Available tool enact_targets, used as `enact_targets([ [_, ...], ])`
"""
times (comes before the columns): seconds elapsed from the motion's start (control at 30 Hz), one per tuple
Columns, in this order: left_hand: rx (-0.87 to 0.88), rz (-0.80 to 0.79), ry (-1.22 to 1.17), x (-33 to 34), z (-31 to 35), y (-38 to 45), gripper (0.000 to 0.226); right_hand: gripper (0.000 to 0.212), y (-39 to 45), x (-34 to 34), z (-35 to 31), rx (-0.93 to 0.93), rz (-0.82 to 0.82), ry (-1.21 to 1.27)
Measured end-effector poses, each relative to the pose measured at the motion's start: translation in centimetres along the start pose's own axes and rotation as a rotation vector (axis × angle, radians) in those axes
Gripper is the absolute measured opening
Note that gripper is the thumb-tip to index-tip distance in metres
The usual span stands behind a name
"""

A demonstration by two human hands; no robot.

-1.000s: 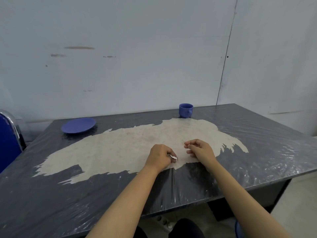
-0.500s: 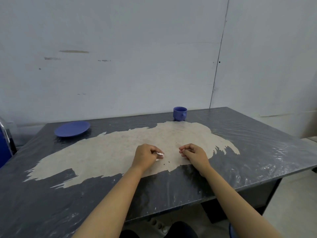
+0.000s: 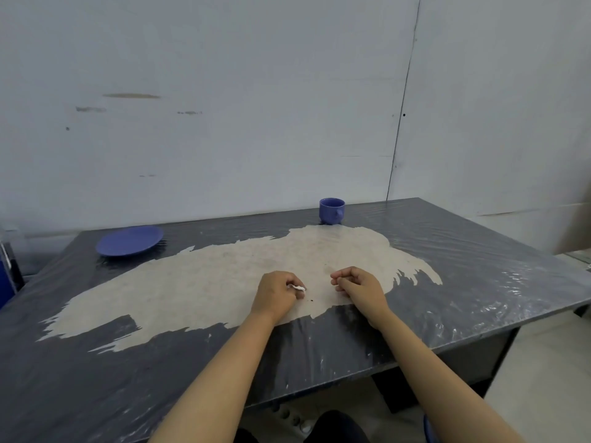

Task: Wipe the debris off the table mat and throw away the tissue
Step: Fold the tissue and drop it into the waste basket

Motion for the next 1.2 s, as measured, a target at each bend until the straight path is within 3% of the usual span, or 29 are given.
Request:
enact_targets([
  [0.1, -0.051, 0.07, -0.153, -1.0, -0.9, 0.1, 0.02, 0.017, 0.0, -0.1, 0.0, 0.003, 0.003, 0.021],
  [0.2, -0.037, -0.024, -0.21, 0.2, -0.2, 0.4, 0.025, 0.017, 0.1, 0.2, 0.0, 0.003, -0.001, -0.003],
  [0.47, 0.064, -0.214, -0.07, 2.7, 1.4, 0.5, 0.028, 0.018, 0.3, 0.2, 0.1, -0.007, 0.012, -0.015],
  [0.83, 0.054, -0.143, 0.009, 2.1, 1.5, -0.5, 0.031, 0.018, -0.3, -0.2, 0.1, -0.029, 0.023, 0.039],
  [1.1, -0.02, -0.277, 0.025, 0.8, 0.2, -0.4, 0.014, 0.019, -0.4, 0.0, -0.1, -0.006, 0.013, 0.06],
  [1.2, -0.062, -0.186, -0.069, -1.5, -1.0, 0.1, 0.016, 0.019, -0.3, -0.1, 0.0, 0.004, 0.011, 0.07],
])
Point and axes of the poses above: each hand's wrist, its own y-axis towards the middle knuckle, its own x-axis out of the palm, z = x × y, the point moved 10 cm from there along y, towards the middle knuckle, and after that the axes turned 6 degrees about -z, right-handed, at the moved point
